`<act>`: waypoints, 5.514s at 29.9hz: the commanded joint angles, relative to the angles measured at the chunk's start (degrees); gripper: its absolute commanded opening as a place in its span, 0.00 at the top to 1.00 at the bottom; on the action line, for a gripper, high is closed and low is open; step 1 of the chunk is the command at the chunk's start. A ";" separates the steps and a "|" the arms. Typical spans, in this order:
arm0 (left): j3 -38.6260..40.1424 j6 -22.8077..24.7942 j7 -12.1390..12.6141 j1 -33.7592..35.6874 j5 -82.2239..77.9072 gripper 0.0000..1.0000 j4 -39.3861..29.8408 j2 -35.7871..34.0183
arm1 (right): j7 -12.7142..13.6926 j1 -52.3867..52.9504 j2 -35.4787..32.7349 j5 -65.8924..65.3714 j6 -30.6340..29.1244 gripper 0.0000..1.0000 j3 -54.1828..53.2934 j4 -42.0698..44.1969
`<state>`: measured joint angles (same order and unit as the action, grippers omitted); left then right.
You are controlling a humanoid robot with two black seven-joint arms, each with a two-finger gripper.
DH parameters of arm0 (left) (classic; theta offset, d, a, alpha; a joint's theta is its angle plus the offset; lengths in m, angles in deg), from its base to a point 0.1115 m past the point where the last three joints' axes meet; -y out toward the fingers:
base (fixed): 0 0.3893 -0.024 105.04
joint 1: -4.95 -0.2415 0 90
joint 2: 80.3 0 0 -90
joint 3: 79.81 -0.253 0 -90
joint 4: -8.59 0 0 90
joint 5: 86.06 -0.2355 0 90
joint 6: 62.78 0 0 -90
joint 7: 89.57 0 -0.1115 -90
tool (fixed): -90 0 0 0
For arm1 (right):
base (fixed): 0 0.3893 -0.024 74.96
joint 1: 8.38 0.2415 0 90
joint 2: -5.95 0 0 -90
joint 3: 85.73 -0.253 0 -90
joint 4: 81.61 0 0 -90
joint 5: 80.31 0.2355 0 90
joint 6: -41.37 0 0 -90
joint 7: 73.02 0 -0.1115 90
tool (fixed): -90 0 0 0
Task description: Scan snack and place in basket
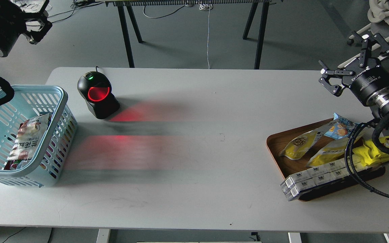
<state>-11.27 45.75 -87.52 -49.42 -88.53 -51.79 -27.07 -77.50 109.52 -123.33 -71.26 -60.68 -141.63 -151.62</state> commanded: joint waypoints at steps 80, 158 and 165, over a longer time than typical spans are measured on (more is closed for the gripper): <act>0.46 0.19 -0.30 -0.38 -2.81 0.00 -0.09 5.75 | 13.71 71.72 -16.81 -45.73 -15.95 0.05 54.26 5.50; 0.37 0.02 -1.97 -1.17 -2.81 0.00 -0.09 6.89 | 24.00 76.07 -11.70 11.61 25.14 0.32 99.14 -29.13; 0.37 0.02 -2.05 -1.17 -2.81 0.00 0.00 6.89 | 23.02 75.81 -11.70 11.69 25.67 0.49 98.88 -29.22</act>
<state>-10.90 45.70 -89.48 -50.59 -91.34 -51.89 -20.18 -54.42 185.35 -135.03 -59.65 -35.14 -42.53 -180.76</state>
